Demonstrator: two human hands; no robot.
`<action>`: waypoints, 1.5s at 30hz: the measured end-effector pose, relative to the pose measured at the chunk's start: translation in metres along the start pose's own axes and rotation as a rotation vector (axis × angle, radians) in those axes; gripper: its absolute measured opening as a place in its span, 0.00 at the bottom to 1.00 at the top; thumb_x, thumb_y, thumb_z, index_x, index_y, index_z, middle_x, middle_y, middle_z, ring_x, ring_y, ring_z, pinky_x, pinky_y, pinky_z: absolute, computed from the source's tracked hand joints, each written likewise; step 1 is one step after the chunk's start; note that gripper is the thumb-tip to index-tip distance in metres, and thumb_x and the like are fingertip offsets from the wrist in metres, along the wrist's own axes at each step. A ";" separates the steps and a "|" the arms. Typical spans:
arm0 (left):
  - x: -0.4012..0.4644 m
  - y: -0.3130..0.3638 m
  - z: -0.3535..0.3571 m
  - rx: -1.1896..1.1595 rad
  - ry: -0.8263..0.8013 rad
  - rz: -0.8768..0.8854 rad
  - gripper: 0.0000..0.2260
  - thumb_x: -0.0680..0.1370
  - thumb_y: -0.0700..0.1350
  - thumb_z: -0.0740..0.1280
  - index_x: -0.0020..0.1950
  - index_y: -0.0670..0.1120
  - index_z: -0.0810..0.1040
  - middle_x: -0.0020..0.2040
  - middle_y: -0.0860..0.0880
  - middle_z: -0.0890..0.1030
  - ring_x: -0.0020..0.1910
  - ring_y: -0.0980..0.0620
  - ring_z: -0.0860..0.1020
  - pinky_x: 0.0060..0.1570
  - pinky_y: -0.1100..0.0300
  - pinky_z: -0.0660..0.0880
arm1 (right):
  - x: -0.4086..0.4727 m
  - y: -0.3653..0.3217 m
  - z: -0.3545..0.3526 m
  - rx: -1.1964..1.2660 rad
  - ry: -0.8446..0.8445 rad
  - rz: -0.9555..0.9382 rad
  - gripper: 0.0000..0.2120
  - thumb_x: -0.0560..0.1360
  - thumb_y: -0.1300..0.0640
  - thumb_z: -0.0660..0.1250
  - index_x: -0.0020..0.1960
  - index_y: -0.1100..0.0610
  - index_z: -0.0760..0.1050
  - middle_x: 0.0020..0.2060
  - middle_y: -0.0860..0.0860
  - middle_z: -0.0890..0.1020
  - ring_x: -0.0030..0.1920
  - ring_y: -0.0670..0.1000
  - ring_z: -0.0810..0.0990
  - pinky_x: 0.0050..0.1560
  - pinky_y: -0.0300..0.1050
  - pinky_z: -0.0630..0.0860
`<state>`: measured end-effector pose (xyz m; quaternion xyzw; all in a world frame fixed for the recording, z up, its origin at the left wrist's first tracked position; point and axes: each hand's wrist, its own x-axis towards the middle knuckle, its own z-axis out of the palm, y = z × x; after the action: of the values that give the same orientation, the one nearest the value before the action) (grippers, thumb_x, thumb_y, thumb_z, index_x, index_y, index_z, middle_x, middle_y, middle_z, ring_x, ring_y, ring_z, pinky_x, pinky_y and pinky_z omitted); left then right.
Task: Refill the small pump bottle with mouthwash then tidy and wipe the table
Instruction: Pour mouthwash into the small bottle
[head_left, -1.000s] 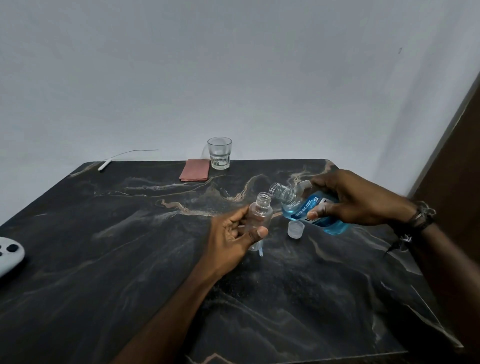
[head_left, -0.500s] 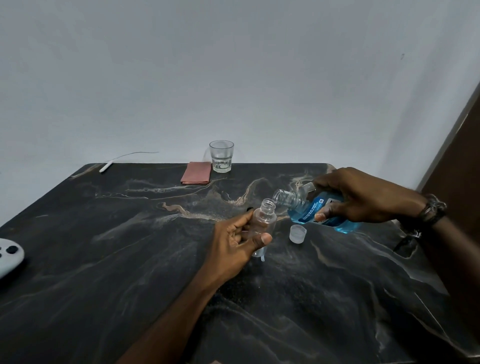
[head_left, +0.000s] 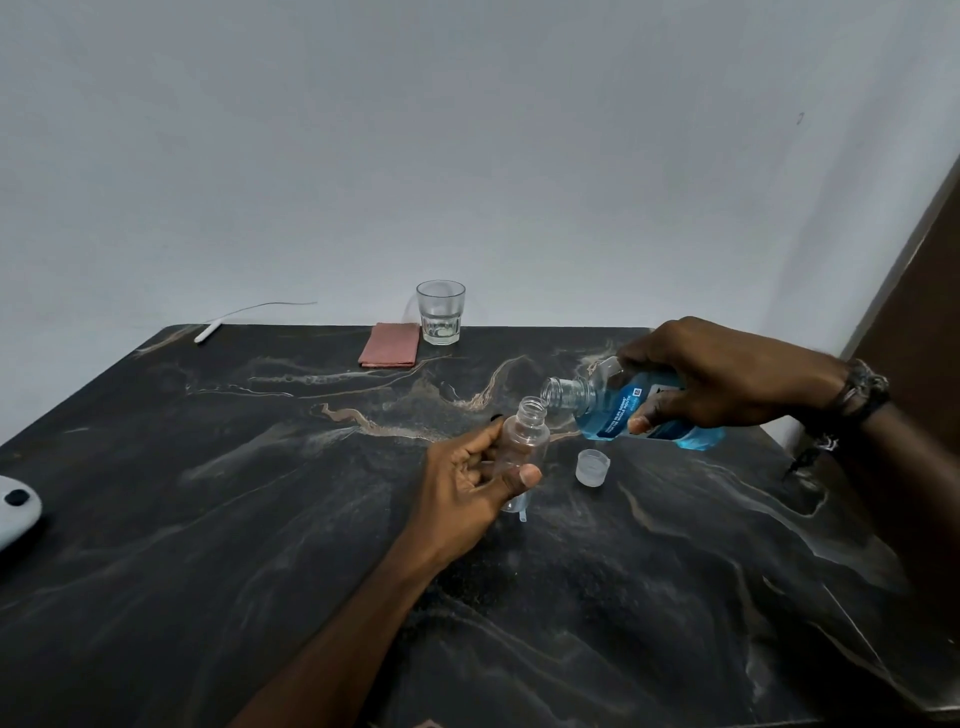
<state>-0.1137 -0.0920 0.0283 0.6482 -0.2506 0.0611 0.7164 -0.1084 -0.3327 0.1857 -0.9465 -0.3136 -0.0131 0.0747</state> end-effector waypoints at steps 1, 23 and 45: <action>0.000 -0.001 0.000 0.000 0.001 0.000 0.19 0.73 0.38 0.74 0.60 0.55 0.80 0.57 0.53 0.85 0.56 0.53 0.83 0.52 0.65 0.78 | 0.000 0.000 0.000 -0.009 -0.004 0.003 0.09 0.70 0.46 0.75 0.45 0.47 0.77 0.34 0.44 0.80 0.31 0.46 0.74 0.31 0.40 0.69; -0.002 0.000 0.001 -0.022 0.025 -0.018 0.20 0.72 0.36 0.75 0.58 0.57 0.81 0.54 0.52 0.86 0.55 0.52 0.84 0.51 0.66 0.78 | 0.004 -0.007 -0.008 -0.044 -0.035 0.017 0.14 0.70 0.46 0.76 0.36 0.40 0.70 0.29 0.38 0.77 0.31 0.40 0.76 0.30 0.34 0.66; -0.003 0.001 0.002 0.018 0.017 0.016 0.20 0.72 0.38 0.75 0.58 0.59 0.80 0.54 0.56 0.85 0.54 0.54 0.84 0.50 0.67 0.78 | 0.003 -0.012 -0.010 -0.007 -0.055 0.019 0.14 0.69 0.47 0.76 0.35 0.40 0.70 0.30 0.31 0.78 0.31 0.38 0.76 0.30 0.32 0.69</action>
<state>-0.1178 -0.0929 0.0281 0.6522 -0.2489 0.0746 0.7121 -0.1129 -0.3231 0.1976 -0.9497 -0.3064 0.0123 0.0630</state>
